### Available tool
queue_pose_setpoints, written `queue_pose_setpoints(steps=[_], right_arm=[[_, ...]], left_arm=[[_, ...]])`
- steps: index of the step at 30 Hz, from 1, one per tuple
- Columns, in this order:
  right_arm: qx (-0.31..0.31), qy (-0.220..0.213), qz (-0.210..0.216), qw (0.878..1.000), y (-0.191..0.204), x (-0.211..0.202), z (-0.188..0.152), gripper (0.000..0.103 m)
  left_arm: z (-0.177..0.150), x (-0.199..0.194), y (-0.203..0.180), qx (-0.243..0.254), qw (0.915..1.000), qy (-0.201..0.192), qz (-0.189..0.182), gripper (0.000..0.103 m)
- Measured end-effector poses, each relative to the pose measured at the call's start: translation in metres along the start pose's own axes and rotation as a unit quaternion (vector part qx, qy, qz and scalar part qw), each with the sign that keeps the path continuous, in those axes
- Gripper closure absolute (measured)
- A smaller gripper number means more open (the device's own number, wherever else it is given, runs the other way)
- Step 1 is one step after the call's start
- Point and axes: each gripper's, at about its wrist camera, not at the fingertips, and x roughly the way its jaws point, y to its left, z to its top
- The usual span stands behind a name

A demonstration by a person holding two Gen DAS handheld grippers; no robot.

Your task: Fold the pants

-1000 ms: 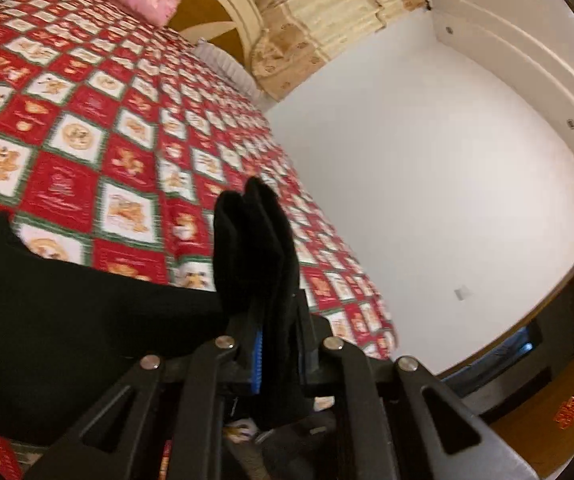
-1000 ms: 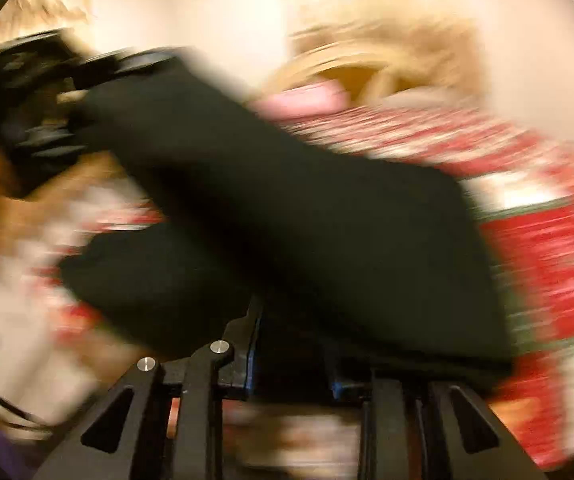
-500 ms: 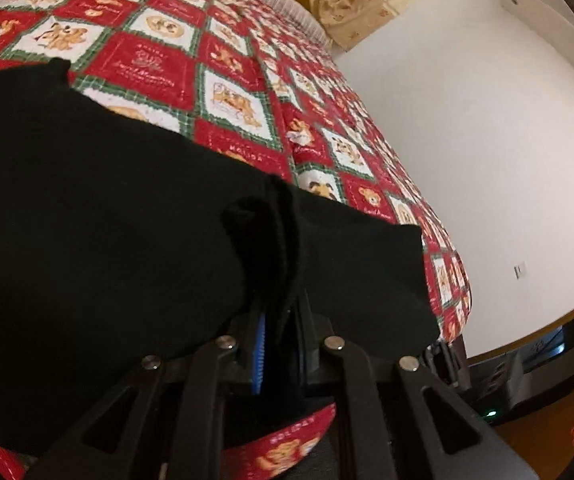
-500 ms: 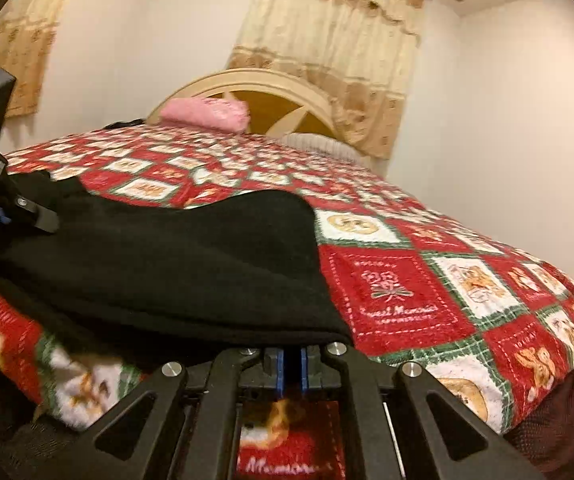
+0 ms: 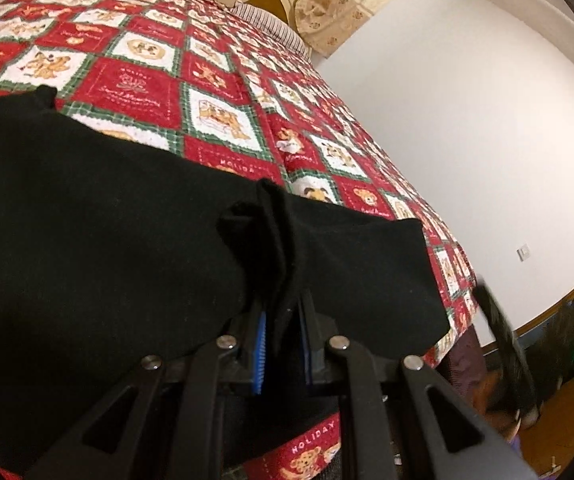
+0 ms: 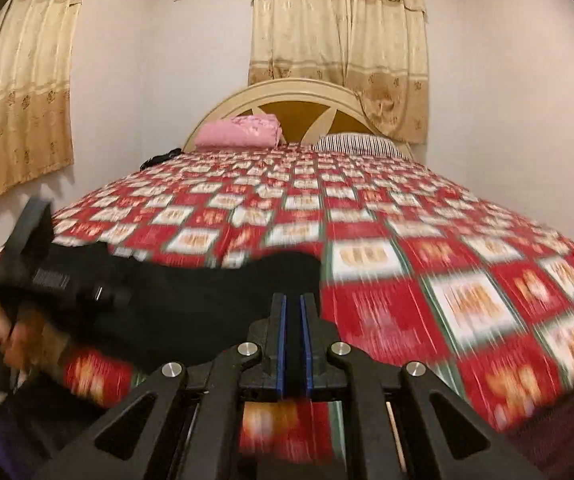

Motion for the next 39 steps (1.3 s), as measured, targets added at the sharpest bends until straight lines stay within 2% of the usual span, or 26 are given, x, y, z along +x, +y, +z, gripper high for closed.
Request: queue_pose_setpoints(steps=[2,4,5,9,13,14,15,17,18,19,20,21,23,24,25,26,27,29,32,33,34,37,38,39], right_arm=[[-0.029,0.024,-0.002,0.999,0.01,0.033,0.007,0.096],[-0.067,0.107,-0.058,0.99,0.017,0.087,0.002,0.096],[-0.059,0.121,-0.068,0.989,0.014,0.1,0.0,0.096],[-0.023,0.112,-0.085,0.99,0.013,0.104,0.004,0.098],[0.015,0.084,-0.065,0.994,0.004,0.091,0.002,0.097],[0.027,0.065,-0.065,0.995,0.004,0.081,0.004,0.097],[0.029,0.048,-0.061,0.997,0.005,0.071,0.007,0.096],[0.013,0.007,-0.005,1.0,0.022,0.053,0.012,0.096],[0.0,0.002,0.038,0.999,0.04,0.049,0.014,0.096],[-0.005,0.005,0.068,0.998,0.054,0.048,0.014,0.096],[-0.016,0.013,0.104,0.994,0.074,0.051,0.013,0.096],[-0.026,0.019,0.122,0.992,0.087,0.055,0.012,0.096],[-0.061,0.038,0.16,0.985,0.126,0.071,0.004,0.096],[-0.078,0.056,0.163,0.982,0.141,0.083,-0.001,0.096],[-0.092,0.082,0.149,0.981,0.153,0.097,-0.007,0.096],[-0.1,0.089,0.131,0.982,0.163,0.108,-0.01,0.095],[-0.097,0.069,0.115,0.986,0.17,0.111,-0.008,0.095],[-0.096,0.077,0.104,0.987,0.178,0.119,-0.003,0.095],[-0.082,0.087,0.117,0.986,0.181,0.123,0.005,0.094],[-0.059,0.076,0.123,0.988,0.175,0.117,0.007,0.094],[-0.013,0.043,0.149,0.988,0.164,0.101,0.01,0.094],[0.031,-0.007,0.167,0.985,0.15,0.07,0.008,0.091],[0.038,-0.011,0.172,0.984,0.148,0.064,0.006,0.088],[0.043,-0.009,0.175,0.984,0.145,0.061,0.005,0.08]], left_arm=[[-0.001,-0.002,0.0,-0.003,1.0,-0.003,0.003,0.085],[-0.001,-0.002,0.002,-0.013,0.9999,-0.003,-0.002,0.085],[0.0,-0.002,0.003,-0.016,0.9999,-0.003,-0.005,0.084],[0.001,0.0,0.005,-0.02,0.9997,-0.001,-0.011,0.084],[0.003,-0.01,0.007,-0.03,0.9994,0.017,-0.006,0.082],[0.003,-0.015,0.009,-0.032,0.9993,0.019,-0.001,0.08],[0.002,-0.027,0.012,-0.032,0.9993,0.015,0.012,0.072],[-0.001,-0.049,0.015,-0.026,0.9988,-0.011,0.04,0.056],[-0.002,-0.061,0.018,-0.022,0.9964,-0.031,0.076,0.036],[-0.003,-0.07,0.02,-0.018,0.9935,-0.048,0.101,0.029],[-0.003,-0.079,0.023,-0.015,0.9892,-0.063,0.131,0.029],[-0.003,-0.089,0.028,-0.013,0.9844,-0.074,0.159,0.029],[-0.006,-0.104,0.039,-0.019,0.9785,-0.088,0.185,0.029],[-0.007,-0.113,0.045,-0.026,0.9757,-0.097,0.195,0.029],[-0.011,-0.127,0.054,-0.039,0.9703,-0.113,0.211,0.029],[-0.014,-0.138,0.061,-0.048,0.9658,-0.125,0.222,0.029],[-0.017,-0.148,0.07,-0.057,0.9616,-0.135,0.232,0.029],[-0.025,-0.174,0.089,-0.089,0.949,-0.162,0.255,0.029],[-0.034,-0.196,0.113,-0.139,0.9315,-0.188,0.279,0.029],[-0.037,-0.202,0.12,-0.153,0.9275,-0.194,0.281,0.029],[-0.04,-0.209,0.127,-0.169,0.9234,-0.203,0.278,0.029],[-0.041,-0.212,0.137,-0.195,0.92,-0.215,0.263,0.029],[-0.039,-0.211,0.141,-0.202,0.9191,-0.22,0.257,0.029],[-0.037,-0.212,0.144,-0.208,0.9182,-0.224,0.252,0.029]])
